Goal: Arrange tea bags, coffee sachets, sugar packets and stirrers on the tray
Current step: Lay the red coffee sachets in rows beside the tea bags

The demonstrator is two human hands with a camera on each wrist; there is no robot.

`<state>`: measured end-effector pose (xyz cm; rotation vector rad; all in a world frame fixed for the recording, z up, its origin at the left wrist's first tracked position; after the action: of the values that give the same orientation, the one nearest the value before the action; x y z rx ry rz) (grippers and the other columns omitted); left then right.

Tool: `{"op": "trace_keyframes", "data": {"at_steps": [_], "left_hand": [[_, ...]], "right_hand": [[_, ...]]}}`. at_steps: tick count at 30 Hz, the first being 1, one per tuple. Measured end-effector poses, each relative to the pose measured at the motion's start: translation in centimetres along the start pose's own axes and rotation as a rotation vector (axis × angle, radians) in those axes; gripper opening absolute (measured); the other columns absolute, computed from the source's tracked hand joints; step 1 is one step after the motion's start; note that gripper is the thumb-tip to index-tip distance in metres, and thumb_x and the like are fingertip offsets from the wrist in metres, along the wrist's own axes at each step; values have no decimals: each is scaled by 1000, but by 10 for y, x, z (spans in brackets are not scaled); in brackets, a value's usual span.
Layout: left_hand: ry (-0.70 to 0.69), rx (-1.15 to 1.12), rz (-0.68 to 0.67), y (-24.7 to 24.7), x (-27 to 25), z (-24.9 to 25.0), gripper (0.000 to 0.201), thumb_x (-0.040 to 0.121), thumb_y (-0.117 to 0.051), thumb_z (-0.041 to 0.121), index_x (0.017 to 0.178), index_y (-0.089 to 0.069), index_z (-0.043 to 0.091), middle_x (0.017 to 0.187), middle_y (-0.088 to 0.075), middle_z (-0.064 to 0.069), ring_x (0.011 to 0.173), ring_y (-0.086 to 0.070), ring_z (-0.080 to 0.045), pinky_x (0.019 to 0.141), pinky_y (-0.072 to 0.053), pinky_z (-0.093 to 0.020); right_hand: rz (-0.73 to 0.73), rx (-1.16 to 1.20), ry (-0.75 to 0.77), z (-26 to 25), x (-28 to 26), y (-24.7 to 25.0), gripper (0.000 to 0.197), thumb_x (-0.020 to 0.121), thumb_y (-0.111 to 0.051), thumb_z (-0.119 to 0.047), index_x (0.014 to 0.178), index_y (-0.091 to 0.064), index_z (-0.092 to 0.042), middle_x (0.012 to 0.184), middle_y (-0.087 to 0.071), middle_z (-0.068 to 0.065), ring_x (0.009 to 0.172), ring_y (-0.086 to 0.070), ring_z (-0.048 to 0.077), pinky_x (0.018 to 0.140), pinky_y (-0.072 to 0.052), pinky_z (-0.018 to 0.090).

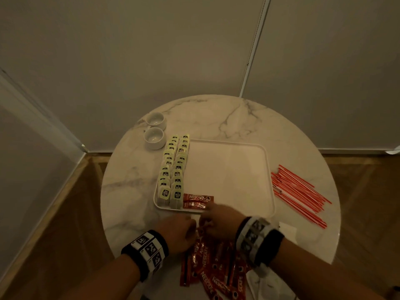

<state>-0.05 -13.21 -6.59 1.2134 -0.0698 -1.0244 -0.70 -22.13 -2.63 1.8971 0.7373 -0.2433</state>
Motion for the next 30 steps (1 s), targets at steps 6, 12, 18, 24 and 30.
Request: {"op": "trace_keyframes", "data": {"at_steps": [6,12,18,24,30], "left_hand": [[8,-9,3,-5,-5,2,22,92,-46,42,98,-55,23,94,-48,8,84,-49,-9,76,-42,-23],[-36,-46,350,26,-7,4,26,93,-47,30,114,-58,20,114,-50,5,99,-47,-9,89,-43,-23],[3,-241,342,41,-9,9,50,86,-25,47,113,-58,21,105,-56,6,96,-48,-9,89,-43,-26],[79,-828,554,66,-14,-9,17,97,-50,27,86,-63,25,81,-65,2,71,-60,-6,72,-53,-26],[196,-933,684,90,-11,-33,15,90,-61,12,82,-66,23,87,-65,7,82,-60,-5,69,-48,-14]], "right_hand": [[-41,-243,40,-3,-1,-44,27,95,-48,-32,116,-60,-19,112,-50,4,102,-52,25,85,-51,42],[-76,-183,-3,9,-3,-34,28,97,-47,-32,114,-58,-12,118,-48,6,96,-57,26,86,-51,41],[93,221,-54,23,-18,20,9,92,-54,-19,98,-60,-17,89,-58,-9,84,-55,11,78,-46,24],[353,705,-137,51,-18,65,10,88,-59,-4,91,-64,-12,75,-67,0,59,-57,5,54,-46,17],[376,848,-144,60,-3,65,13,86,-61,-2,88,-68,-13,82,-68,20,67,-60,19,60,-52,28]]}}
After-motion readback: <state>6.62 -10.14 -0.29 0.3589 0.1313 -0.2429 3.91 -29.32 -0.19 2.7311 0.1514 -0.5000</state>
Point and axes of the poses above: each hand's wrist, its own x-axis towards the middle knuckle, its own y-axis out of the back of the hand, z = x × y, the point moved 9 cm from there along x, towards the middle knuckle
